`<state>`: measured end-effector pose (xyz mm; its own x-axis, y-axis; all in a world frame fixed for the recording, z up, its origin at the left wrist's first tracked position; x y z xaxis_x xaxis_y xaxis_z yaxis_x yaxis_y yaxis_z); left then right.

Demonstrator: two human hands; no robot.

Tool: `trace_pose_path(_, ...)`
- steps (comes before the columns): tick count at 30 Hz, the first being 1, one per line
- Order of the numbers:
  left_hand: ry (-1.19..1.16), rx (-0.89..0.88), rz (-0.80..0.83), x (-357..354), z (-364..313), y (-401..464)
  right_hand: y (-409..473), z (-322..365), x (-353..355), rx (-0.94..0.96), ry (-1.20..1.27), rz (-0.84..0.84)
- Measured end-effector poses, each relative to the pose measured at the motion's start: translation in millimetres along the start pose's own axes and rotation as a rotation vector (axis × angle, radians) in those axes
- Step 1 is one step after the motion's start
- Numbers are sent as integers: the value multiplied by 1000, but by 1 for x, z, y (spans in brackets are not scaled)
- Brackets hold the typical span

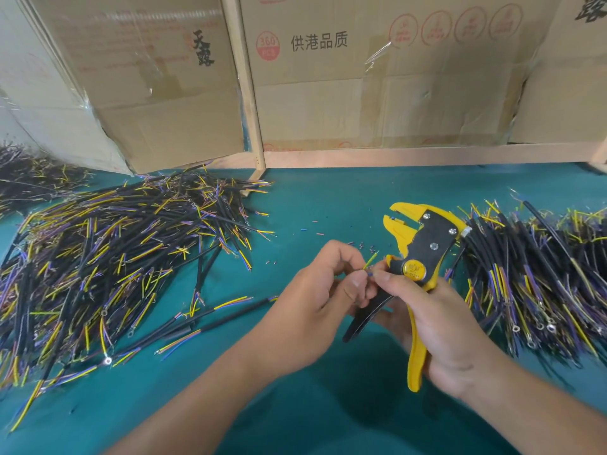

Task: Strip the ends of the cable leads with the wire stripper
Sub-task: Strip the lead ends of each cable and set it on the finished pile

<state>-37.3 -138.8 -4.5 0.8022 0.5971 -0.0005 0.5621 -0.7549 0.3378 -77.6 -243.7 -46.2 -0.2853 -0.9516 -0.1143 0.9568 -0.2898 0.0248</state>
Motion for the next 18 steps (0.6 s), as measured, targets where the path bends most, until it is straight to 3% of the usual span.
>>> trace_pose_path(8,-86,-1,-59,1,-4,0,-1,1,-6,1,40,32)
trace_pose_path(18,92,-67,-144,5,-9,1,-4,1,-10,4,29,52)
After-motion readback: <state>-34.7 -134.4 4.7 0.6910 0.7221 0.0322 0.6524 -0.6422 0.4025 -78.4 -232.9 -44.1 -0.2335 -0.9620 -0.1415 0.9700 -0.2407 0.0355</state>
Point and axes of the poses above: each hand's wrist, its own y-axis towards the middle knuckle, its own x-axis out of the back of the hand, z = x × y, the point moved 9 cm from there along y, towards the middle knuckle, and after that the axes turned 15 degrees about -y, right-handed, at the moved point
